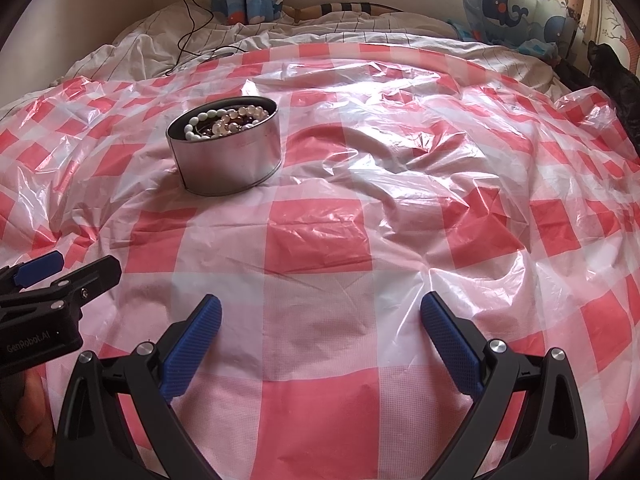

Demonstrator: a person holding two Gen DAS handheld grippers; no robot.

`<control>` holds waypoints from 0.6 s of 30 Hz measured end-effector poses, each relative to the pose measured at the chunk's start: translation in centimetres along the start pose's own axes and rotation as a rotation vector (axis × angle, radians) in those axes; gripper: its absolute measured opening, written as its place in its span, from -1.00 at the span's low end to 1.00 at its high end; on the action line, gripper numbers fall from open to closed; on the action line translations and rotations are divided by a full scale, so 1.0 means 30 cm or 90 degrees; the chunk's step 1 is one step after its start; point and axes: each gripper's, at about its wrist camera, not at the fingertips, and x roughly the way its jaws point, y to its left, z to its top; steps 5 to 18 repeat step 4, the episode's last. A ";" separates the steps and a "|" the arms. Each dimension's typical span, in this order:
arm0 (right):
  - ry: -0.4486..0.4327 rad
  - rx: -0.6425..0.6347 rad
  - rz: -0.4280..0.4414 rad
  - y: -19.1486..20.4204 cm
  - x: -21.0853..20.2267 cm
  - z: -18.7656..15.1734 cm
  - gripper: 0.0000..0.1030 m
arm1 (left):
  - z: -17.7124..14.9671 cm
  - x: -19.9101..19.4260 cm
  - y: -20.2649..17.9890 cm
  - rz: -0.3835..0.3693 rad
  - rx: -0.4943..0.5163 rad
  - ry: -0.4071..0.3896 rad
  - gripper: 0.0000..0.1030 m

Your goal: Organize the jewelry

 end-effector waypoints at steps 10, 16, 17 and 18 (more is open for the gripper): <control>0.000 -0.001 0.000 0.001 -0.002 -0.004 0.86 | -0.001 -0.004 -0.003 0.013 0.011 -0.009 0.85; 0.000 -0.001 0.000 0.001 -0.002 -0.004 0.86 | -0.001 -0.004 -0.003 0.013 0.011 -0.009 0.85; 0.000 -0.001 0.000 0.001 -0.002 -0.004 0.86 | -0.001 -0.004 -0.003 0.013 0.011 -0.009 0.85; 0.000 -0.001 0.000 0.001 -0.002 -0.004 0.86 | -0.001 -0.004 -0.003 0.013 0.011 -0.009 0.85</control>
